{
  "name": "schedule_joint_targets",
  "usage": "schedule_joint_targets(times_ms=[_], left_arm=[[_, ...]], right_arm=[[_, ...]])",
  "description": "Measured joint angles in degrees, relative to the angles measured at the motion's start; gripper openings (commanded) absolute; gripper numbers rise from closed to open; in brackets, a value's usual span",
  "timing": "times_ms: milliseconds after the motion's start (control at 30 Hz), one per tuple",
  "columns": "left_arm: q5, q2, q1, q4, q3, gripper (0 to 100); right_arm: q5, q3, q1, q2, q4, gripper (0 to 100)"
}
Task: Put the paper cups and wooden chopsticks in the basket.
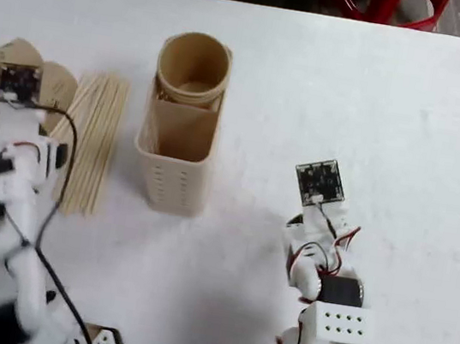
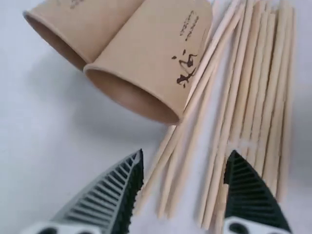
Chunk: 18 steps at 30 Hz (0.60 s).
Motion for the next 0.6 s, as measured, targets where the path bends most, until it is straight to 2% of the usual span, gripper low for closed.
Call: schedule_joint_targets(times_ms=[233, 600], left_arm=[[0.35, 17.05, 0.18, -0.62, -10.99, 27], [6.15, 29.89, 5.54, -0.62, -25.49, 27]], right_arm=[[0.0, 0.0, 0.0, 0.0, 0.0, 3.8], [0.0, 0.0, -0.09, 0.0, 0.0, 3.8]])
